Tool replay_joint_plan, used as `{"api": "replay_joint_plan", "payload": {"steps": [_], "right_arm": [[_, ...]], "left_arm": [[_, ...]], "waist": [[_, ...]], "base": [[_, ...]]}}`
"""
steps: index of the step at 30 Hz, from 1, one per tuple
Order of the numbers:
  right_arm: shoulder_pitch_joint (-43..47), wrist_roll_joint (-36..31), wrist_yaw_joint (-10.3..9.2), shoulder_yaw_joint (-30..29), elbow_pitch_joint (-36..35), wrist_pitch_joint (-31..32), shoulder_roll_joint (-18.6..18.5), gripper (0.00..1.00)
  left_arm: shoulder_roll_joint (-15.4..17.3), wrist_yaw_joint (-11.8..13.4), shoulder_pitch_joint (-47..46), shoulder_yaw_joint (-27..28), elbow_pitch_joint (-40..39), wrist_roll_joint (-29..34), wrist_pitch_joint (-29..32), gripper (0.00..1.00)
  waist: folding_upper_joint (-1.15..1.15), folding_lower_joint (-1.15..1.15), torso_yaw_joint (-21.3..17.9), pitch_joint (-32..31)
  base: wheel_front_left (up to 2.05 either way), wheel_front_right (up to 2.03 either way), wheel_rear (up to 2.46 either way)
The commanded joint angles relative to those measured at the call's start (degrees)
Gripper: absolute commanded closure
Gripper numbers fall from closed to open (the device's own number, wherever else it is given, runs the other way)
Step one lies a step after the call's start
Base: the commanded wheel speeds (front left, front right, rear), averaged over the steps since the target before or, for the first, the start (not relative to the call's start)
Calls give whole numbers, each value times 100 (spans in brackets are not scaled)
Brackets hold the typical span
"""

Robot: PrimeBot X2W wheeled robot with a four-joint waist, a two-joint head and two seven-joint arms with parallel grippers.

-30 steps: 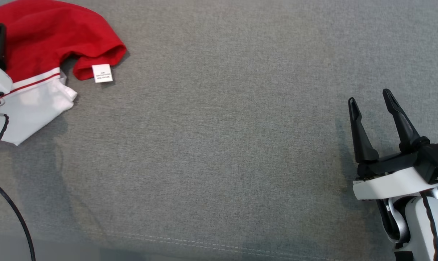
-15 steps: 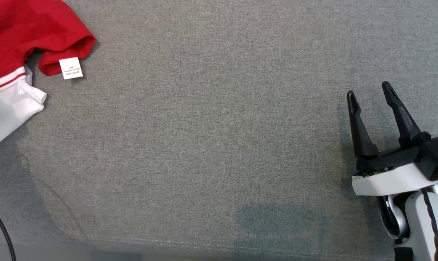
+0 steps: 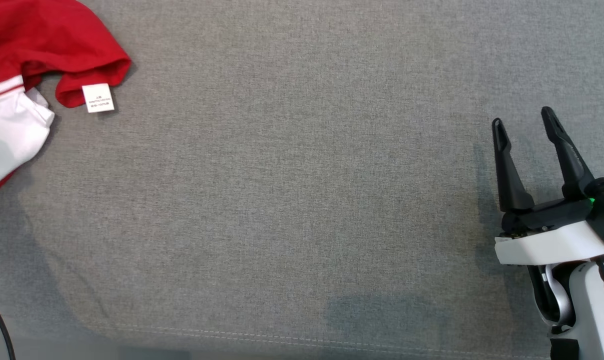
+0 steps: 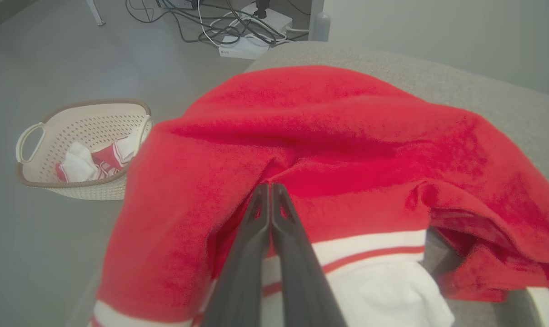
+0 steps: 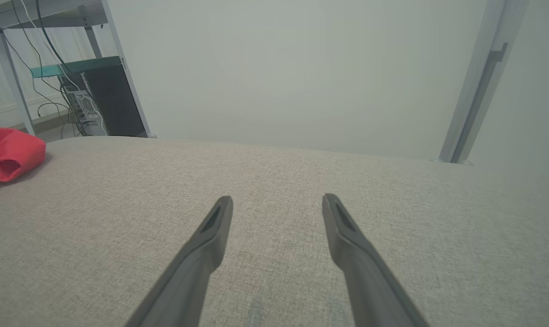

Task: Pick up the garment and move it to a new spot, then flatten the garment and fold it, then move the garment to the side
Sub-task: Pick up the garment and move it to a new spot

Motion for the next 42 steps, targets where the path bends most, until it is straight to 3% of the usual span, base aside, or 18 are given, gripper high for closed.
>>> {"api": "replay_joint_plan", "payload": {"steps": [1, 8, 16, 25, 30, 37, 38, 42], "right_arm": [[55, 47, 7, 83, -201, -1, -3, 0], [153, 83, 7, -137, -258, -21, 82, 0], [216, 137, 7, -465, -290, -88, 235, 0], [364, 198, 7, -697, -275, -160, 372, 0], [422, 263, 7, -710, -247, -200, 429, 0], [533, 387, 7, -764, -162, -241, 461, 0], [564, 464, 7, -766, -129, -250, 464, 0], [589, 608, 7, -745, -54, -260, 466, 0]], "left_arm": [[462, -22, -228, 118, -259, 10, -188, 100], [458, -171, -186, -7, -979, 94, -930, 100], [261, -202, 231, -239, -2545, 144, -1166, 100], [-120, 320, 1084, -659, -5321, 338, -618, 100], [-417, 544, 1517, -1168, -6401, 501, -149, 100], [-1053, 626, 2048, -1967, -6788, 513, 60, 100], [-1314, 600, 2154, -2219, -6715, 440, 58, 100], [-1706, 477, 2184, -2634, -6436, 363, 33, 100]], "waist": [[0, 0, 33, -62], [0, 0, 139, -271], [0, 0, 68, -577], [0, 0, -275, -908], [0, 0, -633, -1033], [0, 0, -1080, -1098], [0, 0, -1238, -1097], [0, 0, -1478, -1095]], "base": [[0, 0, 0], [0, 0, 0], [0, 0, 0], [0, 0, 0], [0, 0, 0], [0, 0, 0], [0, 0, 0], [0, 0, 0]]}}
